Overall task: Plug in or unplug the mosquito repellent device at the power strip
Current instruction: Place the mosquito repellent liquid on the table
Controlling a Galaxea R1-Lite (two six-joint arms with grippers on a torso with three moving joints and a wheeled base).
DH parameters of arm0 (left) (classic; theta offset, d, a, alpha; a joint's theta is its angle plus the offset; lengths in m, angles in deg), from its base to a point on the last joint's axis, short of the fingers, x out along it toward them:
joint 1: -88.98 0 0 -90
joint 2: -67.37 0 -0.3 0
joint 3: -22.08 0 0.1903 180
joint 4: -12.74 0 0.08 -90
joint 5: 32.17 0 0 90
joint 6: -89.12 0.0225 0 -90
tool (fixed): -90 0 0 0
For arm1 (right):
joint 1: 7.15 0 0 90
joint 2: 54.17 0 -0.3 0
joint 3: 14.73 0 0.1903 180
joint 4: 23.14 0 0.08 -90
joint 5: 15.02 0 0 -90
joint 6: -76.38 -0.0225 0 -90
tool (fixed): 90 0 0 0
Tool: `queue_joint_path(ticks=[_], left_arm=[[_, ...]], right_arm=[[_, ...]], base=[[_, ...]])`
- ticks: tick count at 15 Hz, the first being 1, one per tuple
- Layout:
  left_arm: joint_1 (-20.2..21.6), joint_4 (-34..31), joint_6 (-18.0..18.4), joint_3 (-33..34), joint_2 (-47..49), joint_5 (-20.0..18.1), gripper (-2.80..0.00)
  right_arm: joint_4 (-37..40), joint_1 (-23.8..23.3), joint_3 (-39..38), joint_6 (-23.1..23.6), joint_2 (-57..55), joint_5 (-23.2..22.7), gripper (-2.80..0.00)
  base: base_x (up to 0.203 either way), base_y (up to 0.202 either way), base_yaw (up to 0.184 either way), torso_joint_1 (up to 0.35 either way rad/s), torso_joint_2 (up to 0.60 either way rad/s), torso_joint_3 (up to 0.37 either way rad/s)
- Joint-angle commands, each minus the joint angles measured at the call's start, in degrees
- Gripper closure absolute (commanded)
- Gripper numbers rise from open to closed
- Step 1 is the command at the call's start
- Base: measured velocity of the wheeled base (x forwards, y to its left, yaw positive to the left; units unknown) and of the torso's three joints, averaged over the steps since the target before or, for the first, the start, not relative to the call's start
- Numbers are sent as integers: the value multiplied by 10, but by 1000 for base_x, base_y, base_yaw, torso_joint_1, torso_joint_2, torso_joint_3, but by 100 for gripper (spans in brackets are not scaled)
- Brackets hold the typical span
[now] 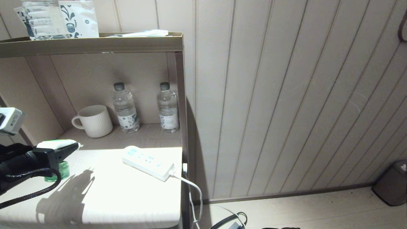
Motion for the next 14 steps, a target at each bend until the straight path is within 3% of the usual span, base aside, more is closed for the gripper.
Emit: queue_joint_path(ticks=[1,5,8,10,12,14], left_arm=[[0,2,0,0,-9,-1,0],[0,2,0,15,-19,-1,0],[-1,2,-1,25,-13,-3,0],[-1,4,-2,23,-8,-5,0],[-1,11,-1,26,-4,-17,0],[-1,24,-1,31,1,-18,0]], right_arm=[[24,-54,-33,15,129,4,0],[70,-179,-139,74,269,0,0],[72,-190,-218,95,370,-16,0],[35,-192,-266,87,389,-71,0],[-10,-191,-290,75,389,-190,0],[-21,-191,-298,64,389,-192,0]], base=[[0,0,0,0,0,0],[0,0,0,0,0,0],[0,0,0,0,0,0],[0,0,0,0,0,0],[0,0,0,0,0,0],[0,0,0,0,0,0]])
